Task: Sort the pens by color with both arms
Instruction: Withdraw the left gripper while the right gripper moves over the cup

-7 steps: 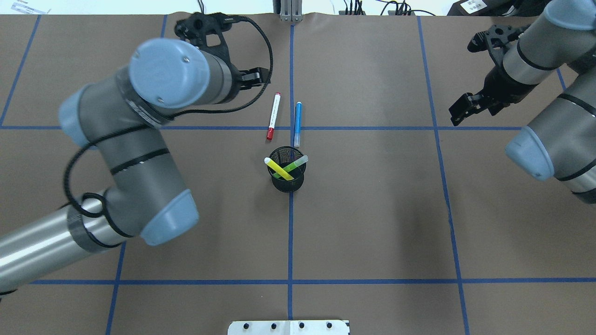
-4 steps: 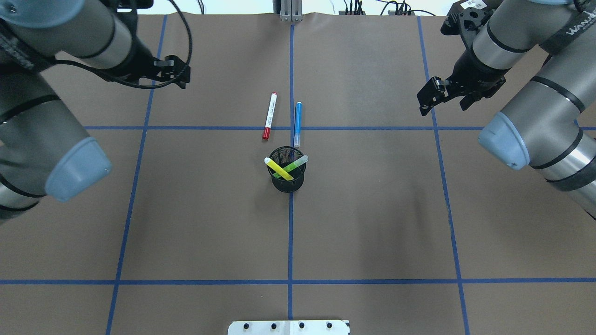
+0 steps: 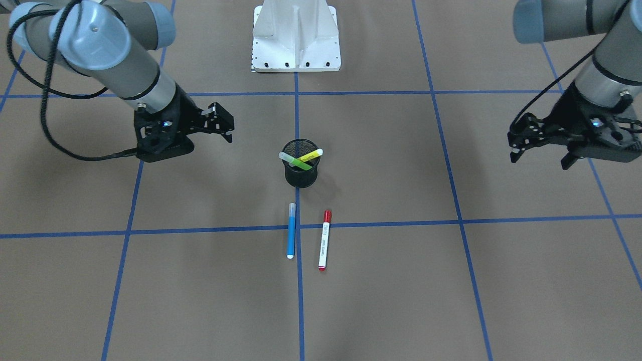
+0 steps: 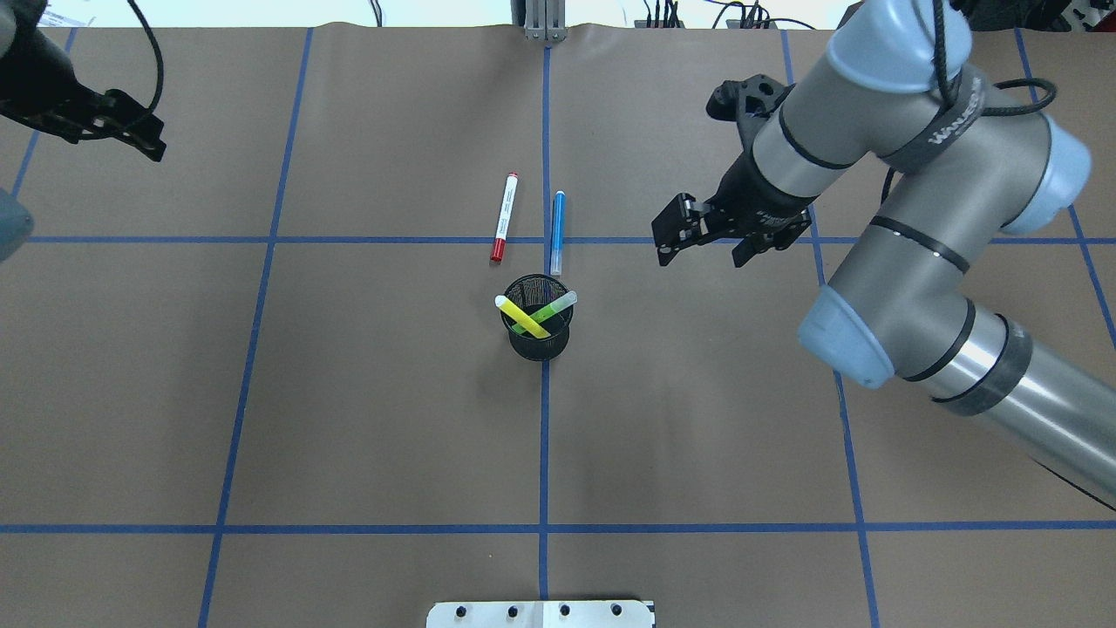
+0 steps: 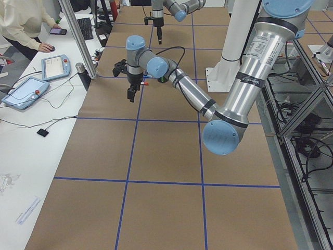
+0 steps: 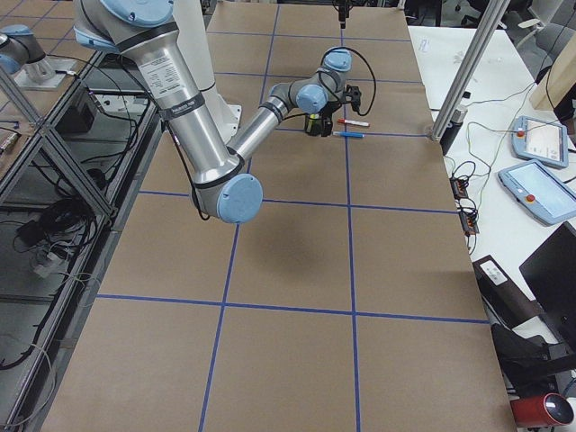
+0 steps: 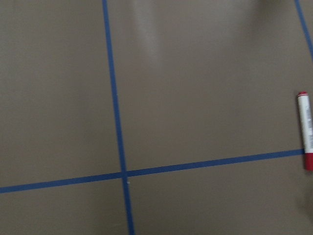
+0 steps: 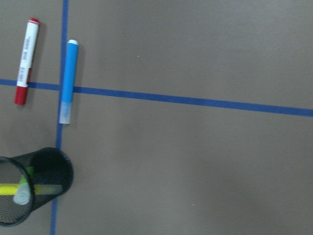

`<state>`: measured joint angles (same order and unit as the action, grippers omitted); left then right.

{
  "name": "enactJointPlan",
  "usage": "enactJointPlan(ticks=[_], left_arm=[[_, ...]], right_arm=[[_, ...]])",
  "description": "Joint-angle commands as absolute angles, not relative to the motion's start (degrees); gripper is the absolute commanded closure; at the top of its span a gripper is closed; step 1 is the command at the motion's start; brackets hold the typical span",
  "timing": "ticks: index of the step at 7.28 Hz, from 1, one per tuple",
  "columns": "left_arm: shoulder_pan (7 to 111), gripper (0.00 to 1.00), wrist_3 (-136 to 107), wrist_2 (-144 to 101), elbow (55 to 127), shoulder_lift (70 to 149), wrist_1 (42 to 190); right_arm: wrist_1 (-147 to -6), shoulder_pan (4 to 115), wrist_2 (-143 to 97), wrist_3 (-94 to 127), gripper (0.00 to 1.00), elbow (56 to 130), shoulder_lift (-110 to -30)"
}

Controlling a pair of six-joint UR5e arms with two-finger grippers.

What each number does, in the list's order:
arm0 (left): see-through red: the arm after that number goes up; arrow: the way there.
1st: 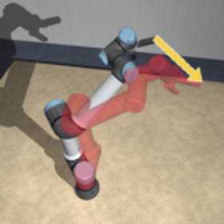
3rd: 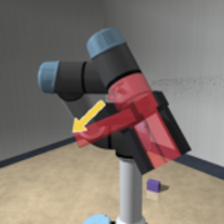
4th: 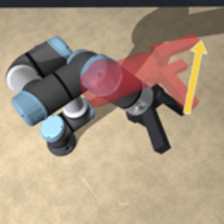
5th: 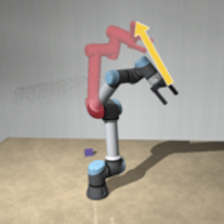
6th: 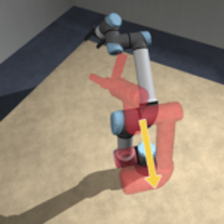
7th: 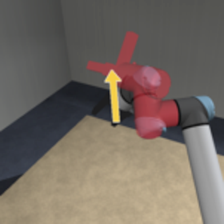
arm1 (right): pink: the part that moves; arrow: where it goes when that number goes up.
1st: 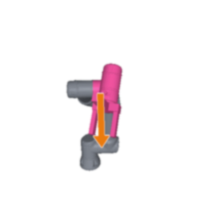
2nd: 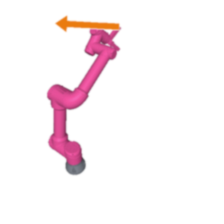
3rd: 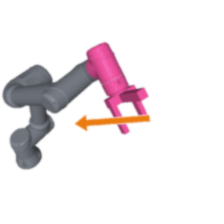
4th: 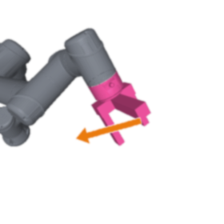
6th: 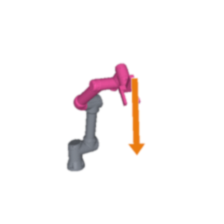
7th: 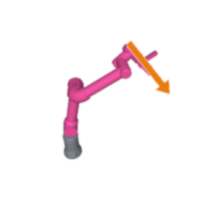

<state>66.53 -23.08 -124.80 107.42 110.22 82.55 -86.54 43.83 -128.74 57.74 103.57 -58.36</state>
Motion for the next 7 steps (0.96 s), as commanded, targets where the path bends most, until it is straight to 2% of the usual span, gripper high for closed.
enactJointPlan(ticks=[1,2,3,5,6,7], left_arm=[[70.39,0.01,-14.0,-126.12,102.76,109.16,82.79],[70.84,0.01,-12.5,-127.25,101.27,109.16,83.32],[71.1,0.01,-12.39,-127.27,100.73,109.16,83.76],[71.45,0.01,-11.52,-127.35,99.76,109.16,83.76],[71.54,0.01,-10.56,-127.35,99.15,109.16,83.93],[71.63,0.01,-10.46,-127.35,99.05,109.16,84.11]], right_arm=[[-84.46,37.64,-124.2,63.18,0.01,100.82,-53.37],[-78.2,36.57,-123.41,64.85,0.01,98.55,-53.26],[-68.04,35.26,-121.75,68.95,0.01,93.22,-53.26],[-62.93,34.28,-119.8,71.72,0.03,89.66,-52.3],[-62.84,34.28,-119.79,71.72,0.07,88.78,-51.69],[-62.93,34.28,-119.79,71.72,0.19,88.68,-51.33]])
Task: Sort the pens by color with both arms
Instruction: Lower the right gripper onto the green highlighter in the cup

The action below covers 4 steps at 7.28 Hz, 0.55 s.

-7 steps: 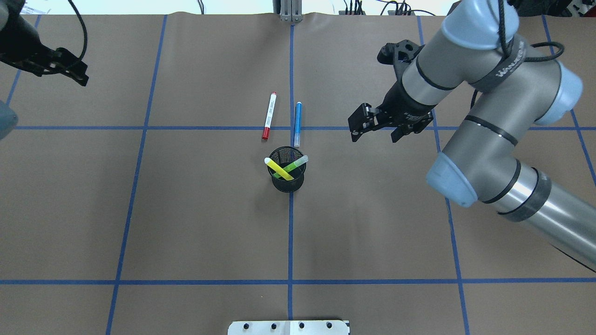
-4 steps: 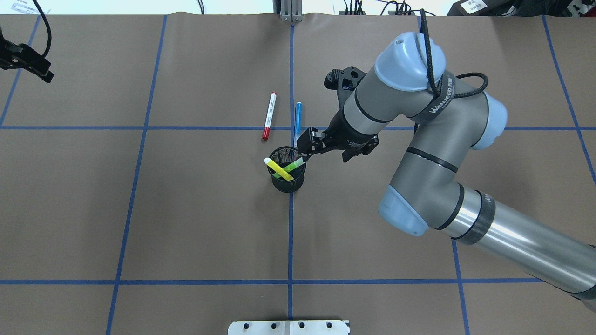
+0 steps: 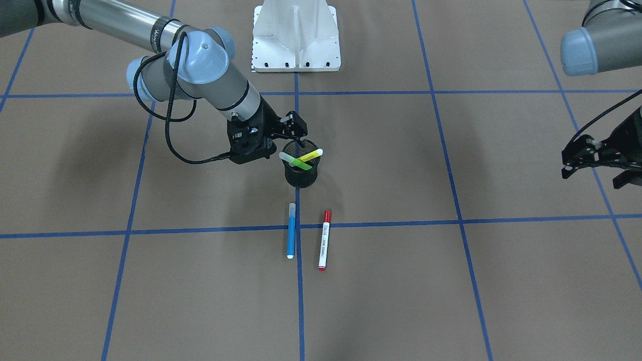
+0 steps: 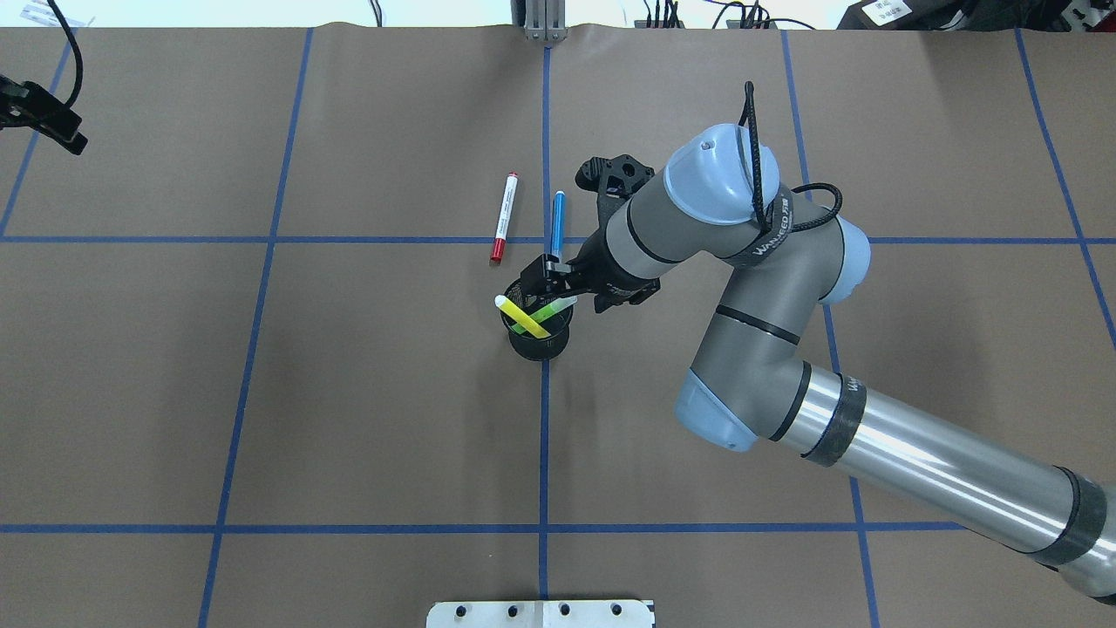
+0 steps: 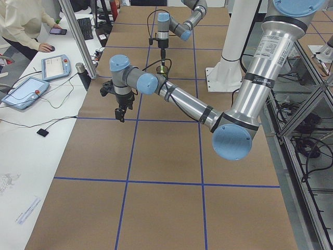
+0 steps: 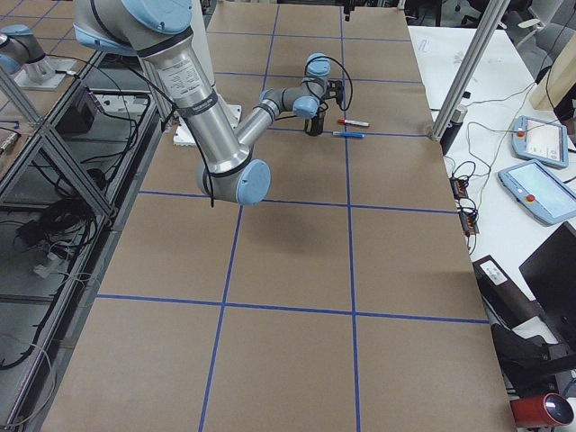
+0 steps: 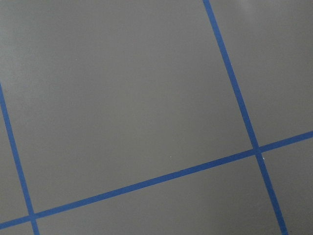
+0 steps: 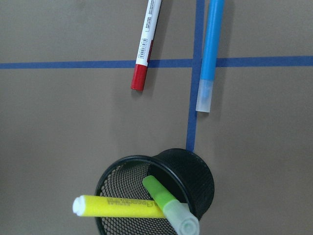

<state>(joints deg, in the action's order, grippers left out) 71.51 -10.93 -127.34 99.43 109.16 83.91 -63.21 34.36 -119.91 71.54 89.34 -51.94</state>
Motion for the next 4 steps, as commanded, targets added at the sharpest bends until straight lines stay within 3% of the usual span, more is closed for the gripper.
enactJointPlan(ticks=[1,2,4], left_arm=[[71.63,0.01,-10.55,-127.35,99.05,109.16,84.11],[71.63,0.01,-10.55,-127.35,98.88,109.16,84.11],[71.54,0.01,-10.55,-127.35,98.53,109.16,84.55]], right_arm=[[-62.84,34.28,-119.79,71.72,0.28,88.16,-51.33],[-62.75,34.28,-119.88,71.98,0.38,88.24,-51.33],[-62.67,34.54,-120.23,71.98,0.46,88.59,-51.33]])
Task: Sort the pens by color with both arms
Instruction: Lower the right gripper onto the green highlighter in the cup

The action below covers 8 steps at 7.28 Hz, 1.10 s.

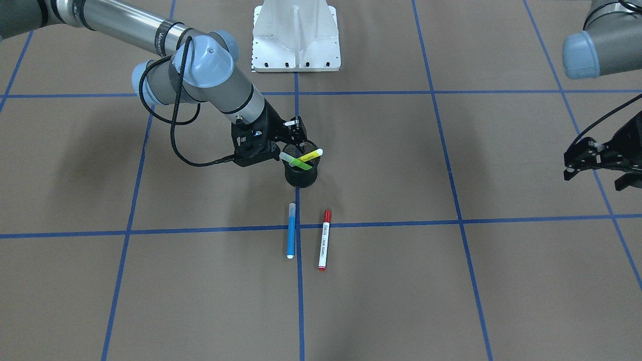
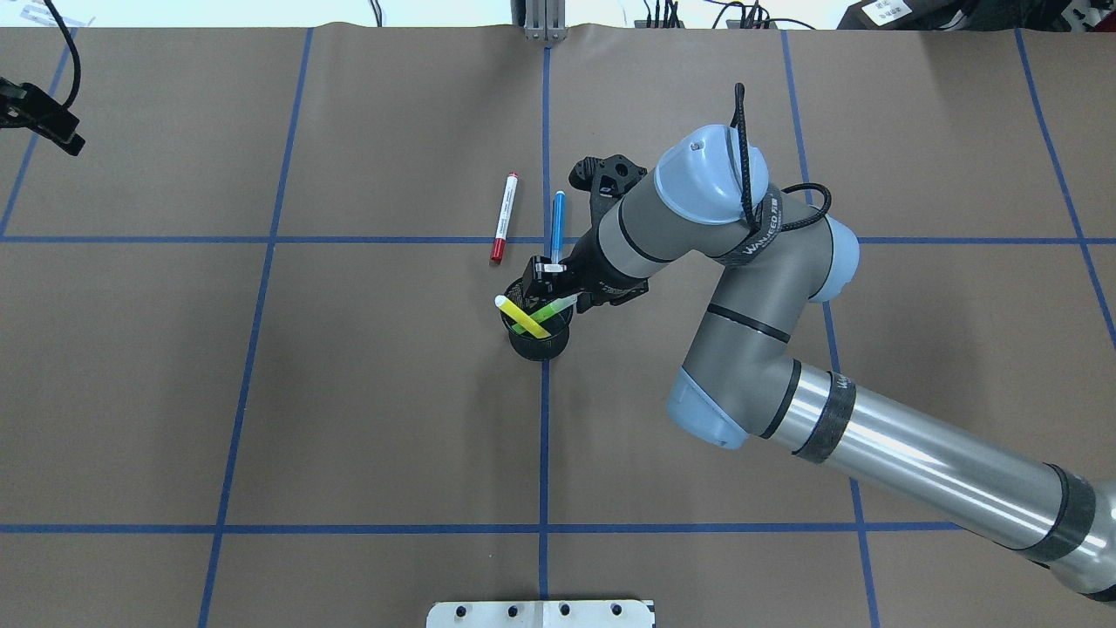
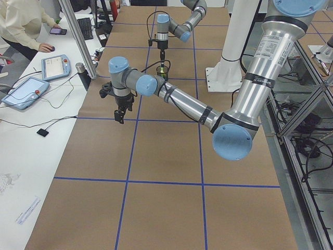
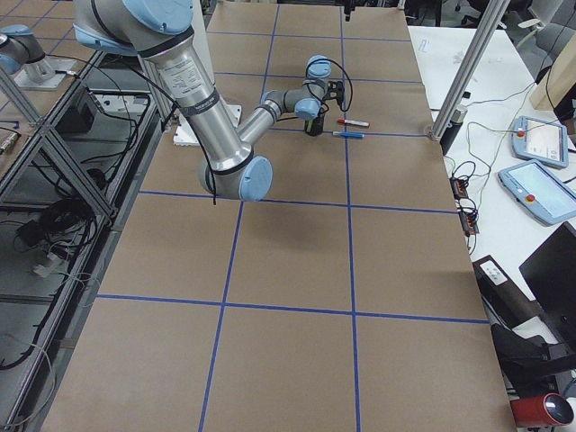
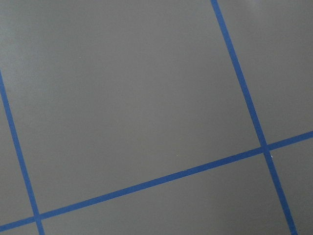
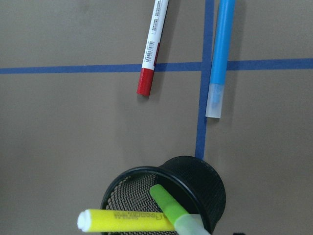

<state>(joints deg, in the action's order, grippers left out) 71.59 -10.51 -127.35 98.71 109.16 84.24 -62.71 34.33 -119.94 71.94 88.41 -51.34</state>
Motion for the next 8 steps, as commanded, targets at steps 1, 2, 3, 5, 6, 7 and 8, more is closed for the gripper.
enactJointPlan(ticks=[1,2,3,5,6,7,8], left_arm=[[71.54,0.01,-10.55,-127.35,98.09,109.07,84.9],[71.54,0.01,-10.55,-127.35,98.09,109.07,84.9],[71.54,0.01,-10.55,-127.35,98.17,109.07,84.9],[71.54,0.01,-10.55,-127.35,98.17,109.07,84.9],[71.54,0.01,-10.55,-127.35,98.17,109.16,84.9],[71.54,0.01,-10.55,-127.35,98.17,109.07,84.9],[71.54,0.01,-10.55,-127.35,98.17,109.07,84.9]], right_arm=[[-62.84,35.24,-120.76,71.98,0.47,88.77,-51.42],[-63.1,36.11,-122.24,71.9,0.48,88.86,-51.42],[-63.19,36.47,-122.95,71.89,0.49,88.86,-51.42],[-63.19,36.47,-122.87,71.98,0.54,88.77,-51.33],[-63.28,36.47,-122.87,71.98,0.54,88.77,-51.33],[-63.37,36.21,-122.61,71.98,0.54,88.42,-51.24],[-63.37,36.21,-122.61,71.98,0.53,88.33,-51.33]])
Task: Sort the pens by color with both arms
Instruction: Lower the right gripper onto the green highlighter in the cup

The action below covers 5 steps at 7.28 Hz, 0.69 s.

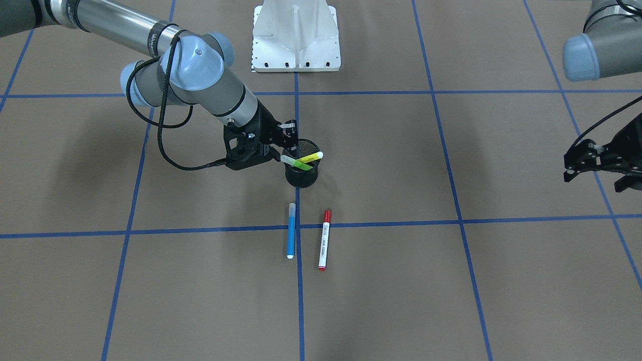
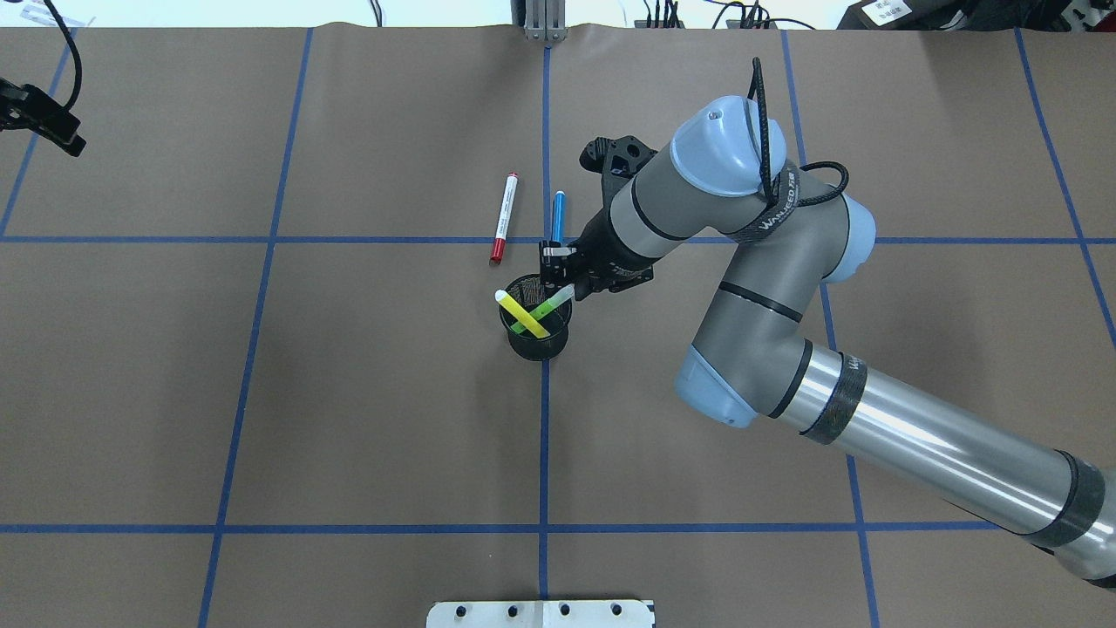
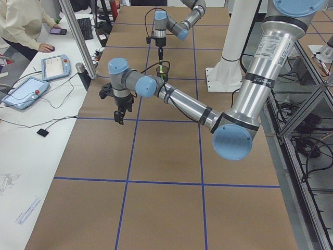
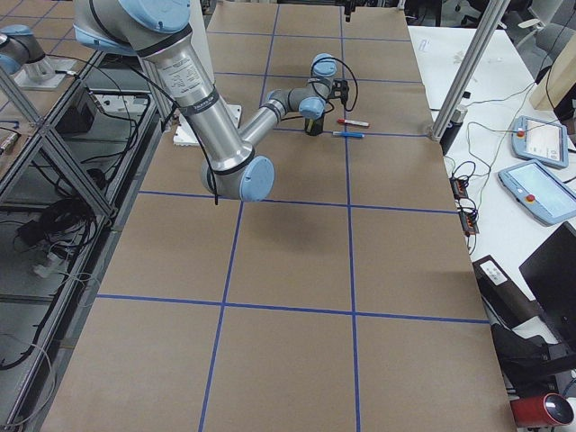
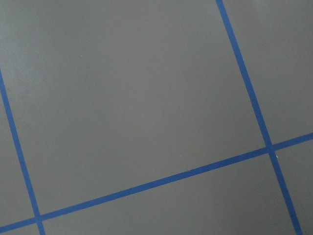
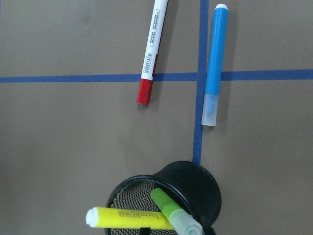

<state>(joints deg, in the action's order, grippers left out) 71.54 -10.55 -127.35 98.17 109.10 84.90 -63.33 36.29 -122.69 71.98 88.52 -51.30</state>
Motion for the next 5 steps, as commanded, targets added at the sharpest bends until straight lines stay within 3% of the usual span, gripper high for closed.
enactJointPlan(ticks=[1,3,5], left_arm=[[71.54,0.01,-10.55,-127.35,98.09,109.07,84.9],[71.54,0.01,-10.55,-127.35,98.17,109.07,84.9],[71.46,0.01,-10.55,-127.35,98.17,109.16,84.9]], right_arm=[[-63.37,36.21,-122.61,71.98,0.52,88.42,-51.24],[-63.37,35.95,-122.43,71.98,0.53,88.33,-51.24],[-63.37,35.95,-122.43,71.98,0.6,88.33,-51.24]])
